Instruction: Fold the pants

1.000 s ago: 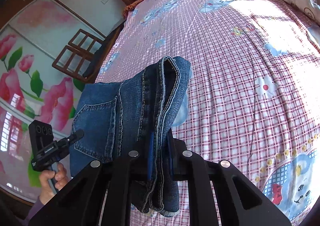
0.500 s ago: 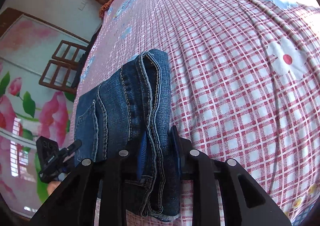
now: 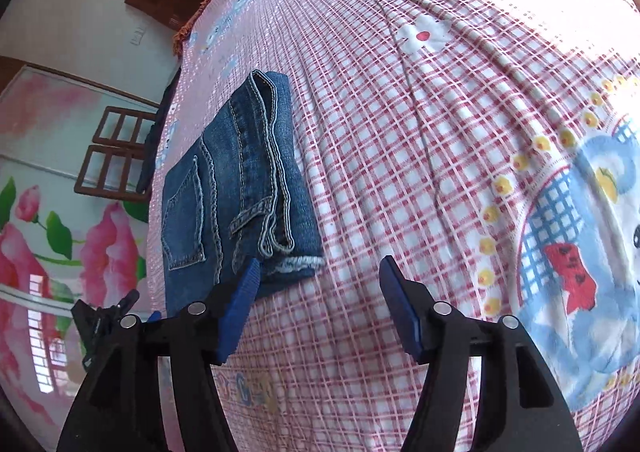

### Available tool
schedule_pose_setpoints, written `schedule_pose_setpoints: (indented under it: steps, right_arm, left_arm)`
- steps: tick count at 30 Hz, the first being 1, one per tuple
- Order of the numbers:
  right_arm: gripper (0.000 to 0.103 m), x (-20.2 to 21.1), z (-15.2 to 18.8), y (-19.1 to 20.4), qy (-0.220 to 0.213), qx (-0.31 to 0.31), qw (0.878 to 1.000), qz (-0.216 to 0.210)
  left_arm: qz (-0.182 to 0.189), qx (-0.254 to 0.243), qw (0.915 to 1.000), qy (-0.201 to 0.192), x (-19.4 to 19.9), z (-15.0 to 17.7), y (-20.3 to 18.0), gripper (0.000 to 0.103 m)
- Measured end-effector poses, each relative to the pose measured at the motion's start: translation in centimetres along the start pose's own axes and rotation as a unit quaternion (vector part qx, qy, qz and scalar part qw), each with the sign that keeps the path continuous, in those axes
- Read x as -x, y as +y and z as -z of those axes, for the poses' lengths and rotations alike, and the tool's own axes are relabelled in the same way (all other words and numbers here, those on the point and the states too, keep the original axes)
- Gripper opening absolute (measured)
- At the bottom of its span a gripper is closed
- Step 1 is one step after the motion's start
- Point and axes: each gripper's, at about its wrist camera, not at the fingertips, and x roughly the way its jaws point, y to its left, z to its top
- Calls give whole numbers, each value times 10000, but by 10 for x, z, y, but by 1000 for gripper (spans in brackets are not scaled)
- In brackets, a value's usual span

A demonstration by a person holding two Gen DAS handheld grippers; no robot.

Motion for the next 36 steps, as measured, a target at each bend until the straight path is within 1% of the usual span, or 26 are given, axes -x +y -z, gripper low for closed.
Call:
schedule_pose_setpoints:
  steps: [1, 2, 3, 5, 6, 8, 10, 12, 13, 14, 16, 19, 21, 22, 24, 26, 27, 28, 29, 30, 31, 32, 33, 34, 35, 36]
  right_arm:
    - [68, 5, 13, 4, -26, 103, 9999, 35]
    - [68, 9, 26, 9, -7, 199, 9998, 80]
    - [68, 11, 39, 15, 50, 318, 9993, 168]
    - [68, 16, 61, 30, -7, 572, 9977, 367]
    - [71, 19, 72, 39, -30, 725, 9962, 491]
    - [73, 30, 90, 57, -303, 1055, 9908, 786]
    - [73, 42, 104, 80, -628, 1496, 9818, 989]
    - [73, 53, 117, 108, -1105, 1924, 9658, 1339]
    - [73, 61, 121, 117, -1346, 2153, 9572, 1387]
    - [73, 68, 128, 126, -1602, 2313, 9484, 1459]
    - [75, 79, 135, 141, -1979, 2537, 9333, 1593]
    - [75, 93, 136, 152, -2427, 2595, 9205, 1627]
    - [75, 103, 140, 154, -2706, 2610, 9141, 1517]
    - [75, 108, 143, 155, -2836, 2644, 9095, 1498]
    - [75, 116, 152, 156, -3064, 2750, 8989, 1497]
    - [75, 120, 165, 161, -3249, 2850, 8870, 1627]
    - [75, 119, 170, 161, -3261, 2948, 8829, 1648]
    - [75, 117, 173, 161, -3240, 2998, 8808, 1713]
    - [75, 114, 176, 159, -3203, 3007, 8807, 1768]
    - [75, 111, 178, 156, -3165, 3005, 8825, 1752]
    - [75, 109, 179, 153, -3179, 2992, 8805, 1847]
    - [75, 108, 181, 151, -3201, 3001, 8778, 1922]
    - [75, 108, 184, 149, -3198, 3009, 8780, 1907]
    - [75, 106, 184, 147, -3154, 2987, 8811, 1870]
    - [75, 106, 184, 146, -3104, 2953, 8846, 1843]
    - [75, 105, 184, 144, -3078, 2933, 8867, 1817]
  left_arm:
    - [-186, -114, 9997, -138, 11, 11, -3, 95]
    - [-358, -217, 9987, -283, 20, 24, -7, 99]
    - [-457, -361, 9975, -390, 29, 37, -11, 99]
    - [-698, -704, 9930, -644, 46, 63, -24, 99]
    - [-846, -840, 9898, -780, 54, 75, -31, 100]
    - [-1064, -1147, 9817, -1086, 70, 97, -46, 101]
    - [-1278, -1423, 9702, -1489, 89, 114, -61, 101]
    - [-1279, -1646, 9596, -1890, 107, 131, -76, 101]
    - [-1282, -1707, 9549, -2062, 114, 136, -83, 101]
    - [-1243, -1731, 9514, -2225, 121, 141, -88, 101]
    - [-1050, -1773, 9478, -2432, 137, 148, -95, 101]
    - [-980, -1854, 9372, -2786, 157, 153, -100, 101]
    - [-991, -1853, 9315, -2968, 167, 155, -100, 101]
    - [-1021, -1847, 9270, -3101, 172, 156, -99, 101]
    - [-1027, -2011, 9149, -3346, 180, 162, -100, 101]
    - [-1198, -2058, 9056, -3510, 184, 170, -103, 101]
    - [-1278, -2092, 9002, -3599, 184, 175, -104, 101]
    - [-1342, -2152, 8945, -3682, 184, 180, -105, 101]
    - [-1439, -2175, 8911, -3713, 183, 186, -106, 101]
    - [-1500, -2185, 8900, -3710, 182, 192, -109, 101]
    - [-1588, -2223, 8873, -3716, 180, 197, -110, 101]
    - [-1754, -2269, 8821, -3737, 177, 202, -111, 101]
    - [-1881, -2347, 8770, -3747, 176, 208, -114, 101]
    - [-1960, -2396, 8750, -3723, 174, 212, -115, 101]
    - [-1940, -2398, 8786, -3646, 174, 216, -115, 101]
    - [-1886, -2350, 8852, -3546, 172, 218, -113, 101]
